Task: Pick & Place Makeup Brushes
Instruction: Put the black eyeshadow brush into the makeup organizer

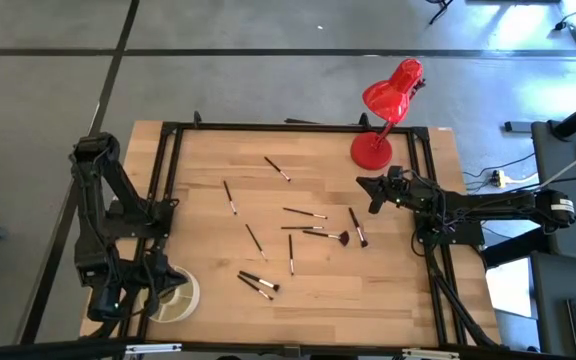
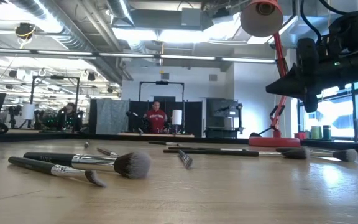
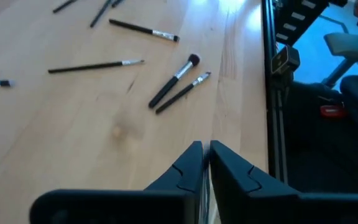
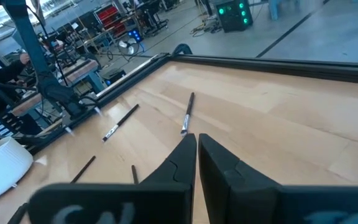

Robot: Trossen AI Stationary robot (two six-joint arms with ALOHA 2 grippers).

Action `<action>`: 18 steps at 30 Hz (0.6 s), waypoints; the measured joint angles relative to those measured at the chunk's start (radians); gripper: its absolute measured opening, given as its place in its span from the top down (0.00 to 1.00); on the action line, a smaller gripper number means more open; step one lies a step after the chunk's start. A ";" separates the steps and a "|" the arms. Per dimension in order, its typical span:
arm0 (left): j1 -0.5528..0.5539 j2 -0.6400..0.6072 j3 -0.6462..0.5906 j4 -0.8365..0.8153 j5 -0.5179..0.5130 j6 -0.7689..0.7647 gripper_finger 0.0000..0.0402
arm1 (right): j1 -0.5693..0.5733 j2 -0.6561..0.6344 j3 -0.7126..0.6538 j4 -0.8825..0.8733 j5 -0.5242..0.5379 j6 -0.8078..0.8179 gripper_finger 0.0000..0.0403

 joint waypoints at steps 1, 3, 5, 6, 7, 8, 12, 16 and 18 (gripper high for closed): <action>0.000 -0.004 0.000 -0.008 -0.008 -0.001 0.91 | 0.000 0.000 0.000 0.004 0.000 0.003 0.95; 0.003 -0.019 0.000 -0.036 -0.017 -0.025 0.88 | 0.000 0.000 0.000 0.011 0.000 0.006 0.95; 0.015 -0.040 0.000 -0.072 -0.021 -0.070 0.85 | 0.000 0.000 0.000 0.017 -0.009 0.006 0.95; 0.022 -0.054 0.000 -0.093 -0.021 -0.096 0.83 | 0.000 0.000 0.000 0.021 -0.022 0.006 0.95; 0.030 -0.068 0.000 -0.113 -0.020 -0.119 0.82 | 0.000 0.000 0.000 0.027 -0.030 0.006 0.95; 0.040 -0.081 0.000 -0.135 -0.016 -0.139 0.80 | 0.000 0.000 0.000 0.032 -0.038 0.006 0.95; 0.120 -0.129 0.000 -0.268 -0.013 -0.193 0.75 | 0.000 0.004 0.000 0.047 -0.085 0.012 0.95; 0.307 -0.158 0.001 -0.409 0.084 -0.220 0.71 | 0.000 0.038 0.035 0.047 -0.173 0.015 0.95; 0.427 -0.161 0.001 -0.429 0.145 -0.137 0.70 | 0.000 0.070 0.068 0.035 -0.227 0.006 0.95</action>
